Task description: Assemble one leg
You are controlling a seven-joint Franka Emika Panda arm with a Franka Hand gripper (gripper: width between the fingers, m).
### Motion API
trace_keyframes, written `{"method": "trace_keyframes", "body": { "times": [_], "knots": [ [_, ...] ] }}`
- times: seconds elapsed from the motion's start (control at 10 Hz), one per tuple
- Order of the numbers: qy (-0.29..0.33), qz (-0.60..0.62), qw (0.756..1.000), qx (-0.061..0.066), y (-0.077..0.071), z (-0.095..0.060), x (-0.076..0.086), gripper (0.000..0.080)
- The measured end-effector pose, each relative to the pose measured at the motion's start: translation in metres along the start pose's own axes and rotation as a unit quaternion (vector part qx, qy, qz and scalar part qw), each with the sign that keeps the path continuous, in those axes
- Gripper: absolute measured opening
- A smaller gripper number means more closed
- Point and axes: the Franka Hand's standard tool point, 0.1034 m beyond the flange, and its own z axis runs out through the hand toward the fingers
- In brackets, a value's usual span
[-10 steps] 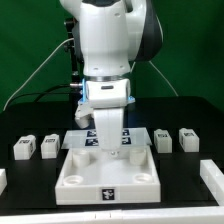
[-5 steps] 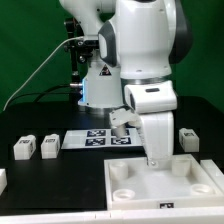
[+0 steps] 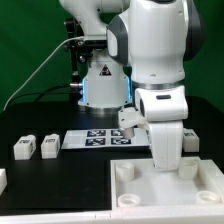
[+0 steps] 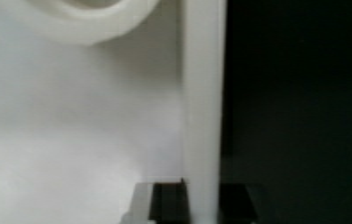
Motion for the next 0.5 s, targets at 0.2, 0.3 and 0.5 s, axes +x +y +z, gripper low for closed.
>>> {"method": "trace_keyframes", "body": {
  "times": [0.2,0.3,0.5],
  "knots": [
    [0.000,0.001,1.000,0.001,-0.0002,0.0004,-0.0005,0.0067],
    [0.000,0.001,1.000,0.001,-0.0002,0.0004,-0.0008,0.0274],
    [0.000,0.001,1.000,0.001,-0.0002,0.0004,-0.0011,0.0453]
  ]
}}
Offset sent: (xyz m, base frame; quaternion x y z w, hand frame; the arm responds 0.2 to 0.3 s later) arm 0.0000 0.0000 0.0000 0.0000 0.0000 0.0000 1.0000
